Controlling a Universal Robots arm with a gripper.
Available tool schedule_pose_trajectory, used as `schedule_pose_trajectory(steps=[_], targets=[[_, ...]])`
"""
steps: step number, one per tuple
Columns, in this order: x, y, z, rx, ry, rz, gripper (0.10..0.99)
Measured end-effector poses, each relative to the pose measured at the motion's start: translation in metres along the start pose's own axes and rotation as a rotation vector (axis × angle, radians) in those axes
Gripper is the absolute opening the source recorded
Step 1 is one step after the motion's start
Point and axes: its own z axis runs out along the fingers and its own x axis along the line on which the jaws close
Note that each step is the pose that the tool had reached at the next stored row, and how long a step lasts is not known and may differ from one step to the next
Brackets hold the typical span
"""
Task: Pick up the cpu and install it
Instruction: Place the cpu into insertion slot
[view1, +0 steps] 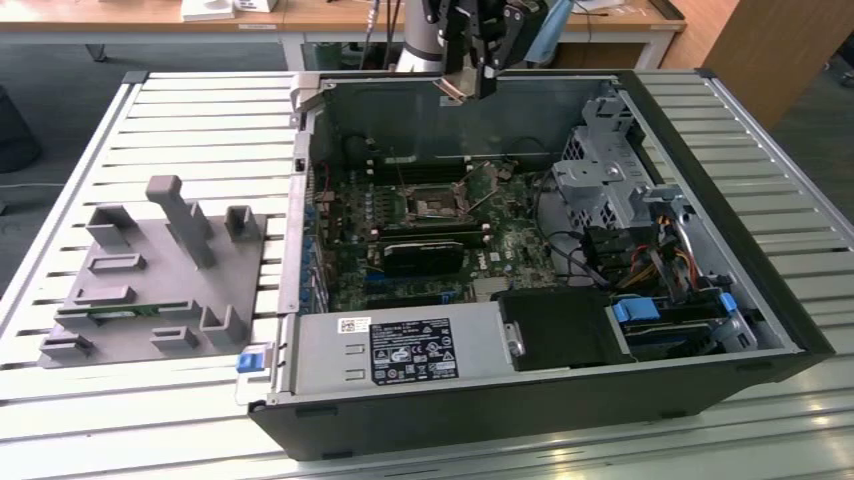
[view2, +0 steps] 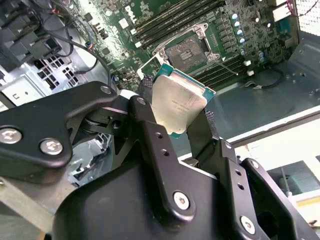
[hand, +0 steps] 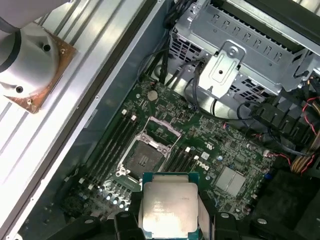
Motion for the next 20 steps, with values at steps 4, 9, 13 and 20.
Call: schedule_pose_trajectory(steps=[4, 9, 13, 20], targets=[[0.0004, 0.0002, 0.0003, 0.0, -0.003, 0.049, 0.525], [0.0006, 0.0003, 0.0007, 0.0, -0.008, 0.129, 0.525], [0.0006, 0.0003, 0.0013, 0.001, -0.0126, 0.202, 0.525], [0.0007, 0.0002, 0.0025, 0.001, -0.0196, 0.313, 0.525]])
